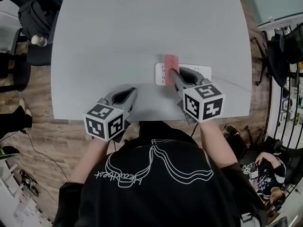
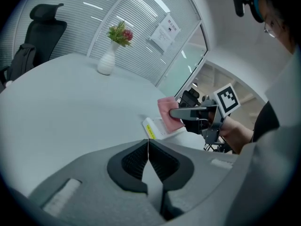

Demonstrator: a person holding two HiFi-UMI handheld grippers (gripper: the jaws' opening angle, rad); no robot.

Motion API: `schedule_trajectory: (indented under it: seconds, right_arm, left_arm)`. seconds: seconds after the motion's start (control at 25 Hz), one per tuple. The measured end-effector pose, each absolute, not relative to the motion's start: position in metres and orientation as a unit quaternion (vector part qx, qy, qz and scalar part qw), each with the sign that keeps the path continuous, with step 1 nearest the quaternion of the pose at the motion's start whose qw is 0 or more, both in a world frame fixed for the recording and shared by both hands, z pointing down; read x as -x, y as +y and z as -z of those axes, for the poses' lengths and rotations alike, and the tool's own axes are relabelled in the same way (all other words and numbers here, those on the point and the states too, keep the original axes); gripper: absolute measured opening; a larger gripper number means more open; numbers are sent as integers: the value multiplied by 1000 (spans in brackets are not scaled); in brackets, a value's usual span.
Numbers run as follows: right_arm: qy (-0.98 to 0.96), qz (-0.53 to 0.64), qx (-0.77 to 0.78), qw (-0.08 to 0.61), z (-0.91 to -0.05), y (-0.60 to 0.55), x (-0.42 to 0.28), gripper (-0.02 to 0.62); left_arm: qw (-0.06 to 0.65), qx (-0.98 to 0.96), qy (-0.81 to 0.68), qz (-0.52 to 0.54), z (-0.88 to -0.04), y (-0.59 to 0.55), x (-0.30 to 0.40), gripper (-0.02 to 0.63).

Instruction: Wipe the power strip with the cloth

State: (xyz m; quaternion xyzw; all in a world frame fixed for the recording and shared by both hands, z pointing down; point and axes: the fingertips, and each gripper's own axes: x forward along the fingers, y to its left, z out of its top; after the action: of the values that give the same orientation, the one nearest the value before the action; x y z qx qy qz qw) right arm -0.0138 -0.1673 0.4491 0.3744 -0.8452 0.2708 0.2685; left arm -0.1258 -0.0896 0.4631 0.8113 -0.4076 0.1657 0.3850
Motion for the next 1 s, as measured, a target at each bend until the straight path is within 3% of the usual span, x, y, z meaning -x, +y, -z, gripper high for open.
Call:
schedule_trajectory:
  seconds: [1.0]
  right_arm:
    - [-840, -284, -348, 305, -489, -159, 47, 46]
  left_arm:
    - [396, -796, -429, -158, -470, -80, 152, 14]
